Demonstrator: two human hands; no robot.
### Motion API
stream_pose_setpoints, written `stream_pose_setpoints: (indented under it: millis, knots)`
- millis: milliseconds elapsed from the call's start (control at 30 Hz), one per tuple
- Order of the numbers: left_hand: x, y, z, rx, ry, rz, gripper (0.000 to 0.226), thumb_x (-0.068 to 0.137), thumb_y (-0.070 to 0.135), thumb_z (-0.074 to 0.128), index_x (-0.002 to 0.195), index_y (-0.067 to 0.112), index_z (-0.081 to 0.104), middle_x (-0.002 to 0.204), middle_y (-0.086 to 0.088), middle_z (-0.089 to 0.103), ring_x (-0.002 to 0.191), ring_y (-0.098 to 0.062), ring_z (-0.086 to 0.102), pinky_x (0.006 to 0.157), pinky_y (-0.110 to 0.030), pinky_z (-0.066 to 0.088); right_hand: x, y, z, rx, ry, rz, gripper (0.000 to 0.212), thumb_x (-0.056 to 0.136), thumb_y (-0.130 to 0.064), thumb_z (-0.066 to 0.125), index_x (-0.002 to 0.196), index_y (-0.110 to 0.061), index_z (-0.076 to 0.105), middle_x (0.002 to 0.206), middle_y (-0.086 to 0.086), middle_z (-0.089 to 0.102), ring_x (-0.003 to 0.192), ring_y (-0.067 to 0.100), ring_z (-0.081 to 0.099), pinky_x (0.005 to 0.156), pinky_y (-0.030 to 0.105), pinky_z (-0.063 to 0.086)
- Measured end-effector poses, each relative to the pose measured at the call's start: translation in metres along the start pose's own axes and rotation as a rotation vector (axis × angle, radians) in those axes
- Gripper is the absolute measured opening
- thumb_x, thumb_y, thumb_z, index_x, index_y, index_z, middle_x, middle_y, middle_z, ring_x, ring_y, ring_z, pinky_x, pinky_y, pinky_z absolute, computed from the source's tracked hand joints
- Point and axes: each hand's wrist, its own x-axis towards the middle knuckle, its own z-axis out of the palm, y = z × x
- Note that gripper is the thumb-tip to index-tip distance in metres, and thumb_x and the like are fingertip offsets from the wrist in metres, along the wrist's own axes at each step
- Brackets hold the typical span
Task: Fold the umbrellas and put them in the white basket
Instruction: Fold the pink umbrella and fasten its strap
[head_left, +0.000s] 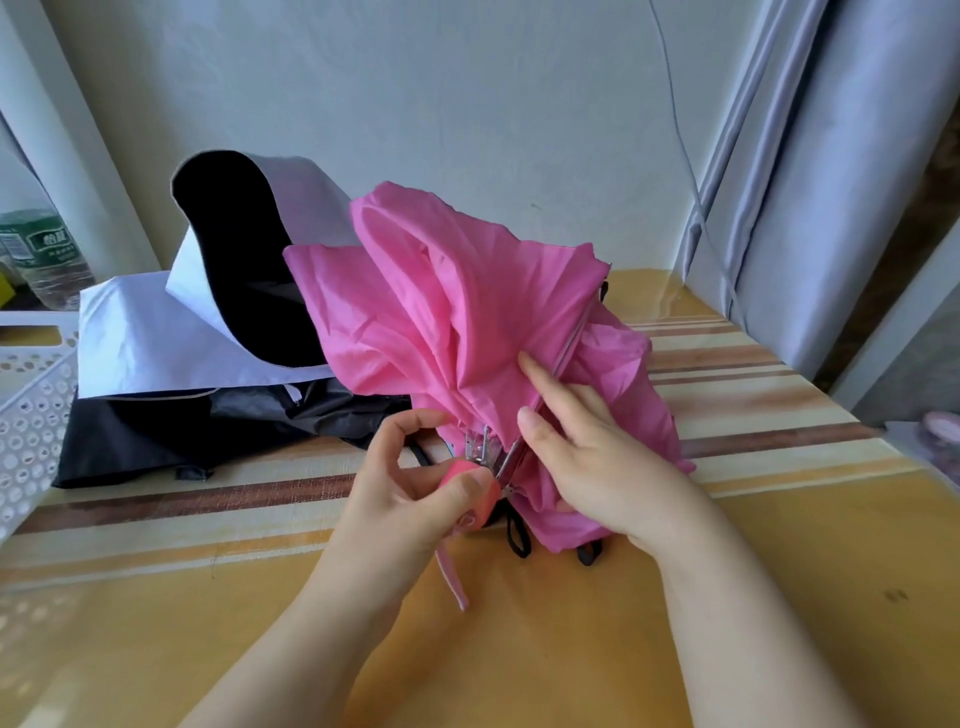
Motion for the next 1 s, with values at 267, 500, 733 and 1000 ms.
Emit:
stream_pose_setpoints:
  millis: [267,500,733,1000]
  knots:
    - [-0.001,0.000,0.006,0.019,0.035,0.040,0.041,0.083,0.005,0.070,0.114,0.027,0.053,0.054,-0.006,0.055,0.049,-0.013,0.047,0.046,-0.029,0.047,0.009,-0.004,0.017,0.325,0.009,-0.046,0.042,0.102,-0.037,0.037,0.135,-0.061,0.028,0.136,-0.023,0.016,0.112,-0.009,0.032,0.104,0.027,0.025]
    - [-0.003,0.005,0.002,-0.164,-0.060,0.043,0.042,0.059,0.019,0.080,0.098,0.025,0.067,0.081,-0.031,0.067,0.070,-0.032,0.060,0.065,-0.028,0.053,0.004,-0.013,0.021,0.212,0.310,-0.172,0.031,0.085,-0.042,0.064,0.103,-0.061,0.047,0.129,-0.016,0.020,0.117,-0.003,0.034,0.083,-0.009,0.024]
    - [-0.006,0.006,0.002,-0.028,-0.154,0.052,0.055,0.059,0.023,0.077,0.105,0.009,0.050,0.065,-0.020,0.063,0.058,-0.024,0.052,0.057,-0.026,0.049,0.007,-0.011,0.025,0.367,0.476,-0.110,0.031,0.068,-0.027,0.082,0.086,-0.044,0.063,0.122,-0.012,0.041,0.100,-0.020,0.045,0.095,0.020,0.047]
    - [-0.012,0.003,0.012,0.214,-0.060,0.094,0.043,0.066,0.021,0.075,0.099,0.019,0.047,0.078,-0.008,0.073,0.064,-0.019,0.062,0.066,-0.031,0.051,0.012,-0.009,0.034,0.474,0.564,-0.059,0.036,0.069,-0.008,0.078,0.088,-0.030,0.056,0.119,0.001,0.041,0.082,-0.009,0.054,0.055,0.004,0.042]
